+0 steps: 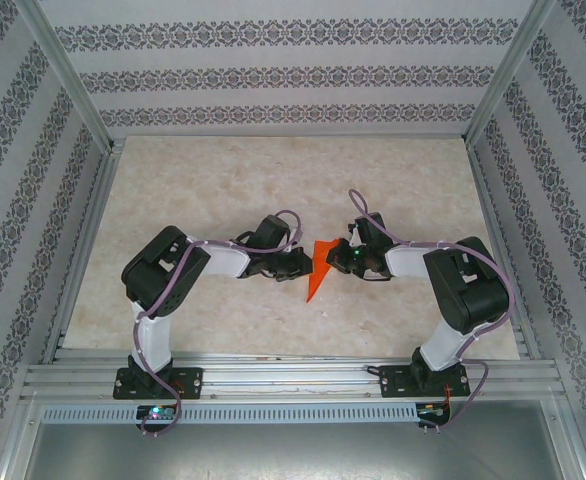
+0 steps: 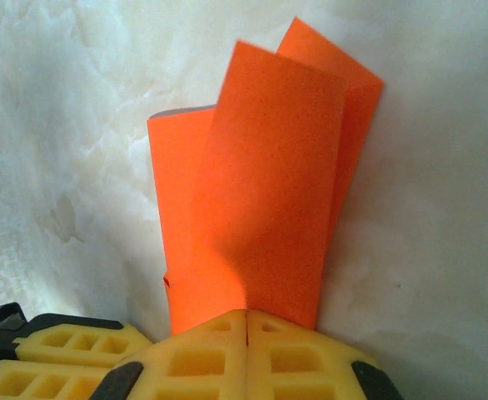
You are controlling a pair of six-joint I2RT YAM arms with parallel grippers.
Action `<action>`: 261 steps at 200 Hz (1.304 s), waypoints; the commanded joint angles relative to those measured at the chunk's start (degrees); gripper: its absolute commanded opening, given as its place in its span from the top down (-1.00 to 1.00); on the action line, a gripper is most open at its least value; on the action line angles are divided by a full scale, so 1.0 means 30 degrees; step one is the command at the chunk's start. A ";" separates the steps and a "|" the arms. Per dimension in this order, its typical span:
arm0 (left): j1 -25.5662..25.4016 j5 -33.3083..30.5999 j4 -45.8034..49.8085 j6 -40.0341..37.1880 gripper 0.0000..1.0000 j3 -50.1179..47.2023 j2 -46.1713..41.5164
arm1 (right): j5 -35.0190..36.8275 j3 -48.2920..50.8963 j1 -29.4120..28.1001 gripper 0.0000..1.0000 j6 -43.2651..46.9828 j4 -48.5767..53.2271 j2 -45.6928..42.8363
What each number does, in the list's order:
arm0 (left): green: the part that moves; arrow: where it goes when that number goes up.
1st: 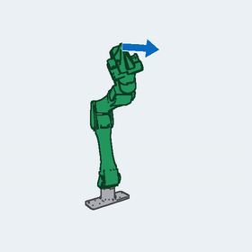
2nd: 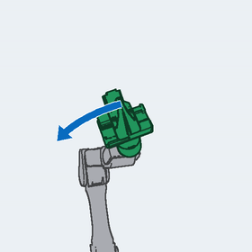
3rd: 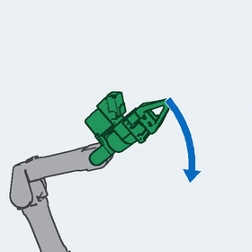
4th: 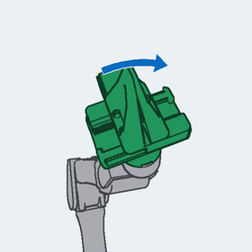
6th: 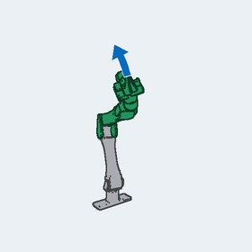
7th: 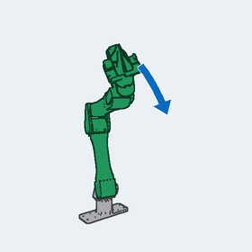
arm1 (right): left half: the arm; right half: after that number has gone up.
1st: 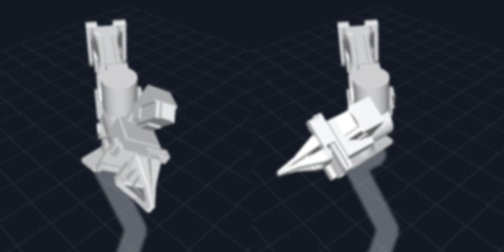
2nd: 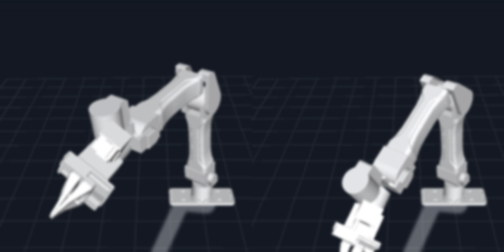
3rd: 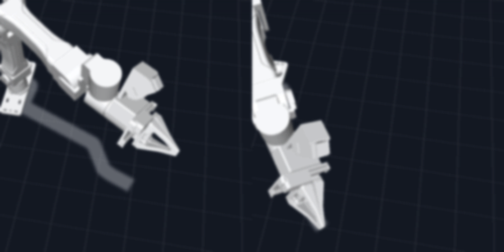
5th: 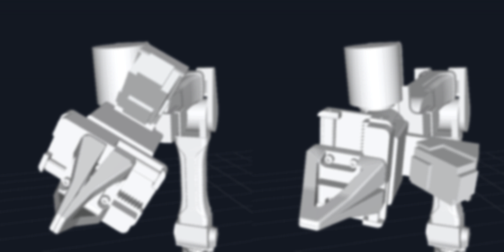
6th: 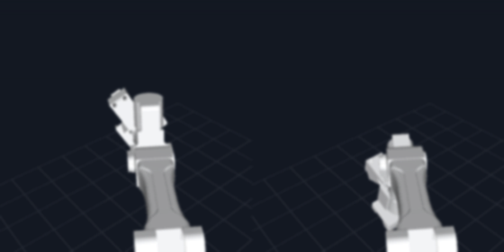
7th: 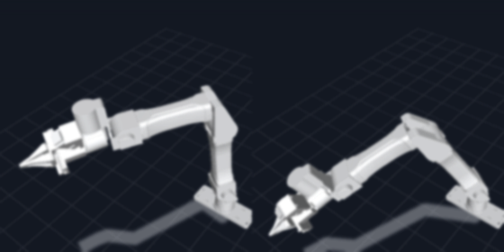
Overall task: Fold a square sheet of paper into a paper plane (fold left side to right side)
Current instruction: Fold the wing for the fifth time at the center of the table.
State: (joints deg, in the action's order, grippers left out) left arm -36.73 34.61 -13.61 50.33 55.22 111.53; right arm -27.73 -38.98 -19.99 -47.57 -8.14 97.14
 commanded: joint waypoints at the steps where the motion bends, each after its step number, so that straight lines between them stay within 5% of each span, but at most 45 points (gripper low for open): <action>1: 0.0164 -0.1362 0.1518 -0.0262 0.67 -0.0526 -0.1157 | 0.0761 0.0329 0.0071 1.00 0.0492 0.2042 0.0929; 41: 0.0173 -0.1809 0.2965 -0.0775 0.49 -0.0500 -0.2845 | 0.0718 0.0301 0.0069 1.00 0.0506 0.1982 0.0856; 105: -0.0300 0.0716 0.4944 -0.1054 0.90 0.1200 -0.3216 | 0.0629 0.0279 0.0012 1.00 0.0535 0.1952 0.0988; 261: -0.1518 0.2506 0.3671 -0.0136 0.93 0.1252 -0.0356 | 0.0658 0.0162 -0.0121 1.00 0.0623 0.2128 0.1243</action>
State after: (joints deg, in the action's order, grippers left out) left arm -40.14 40.77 -0.91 48.51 60.18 109.43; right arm -28.32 -39.44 -20.01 -47.53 -8.10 97.69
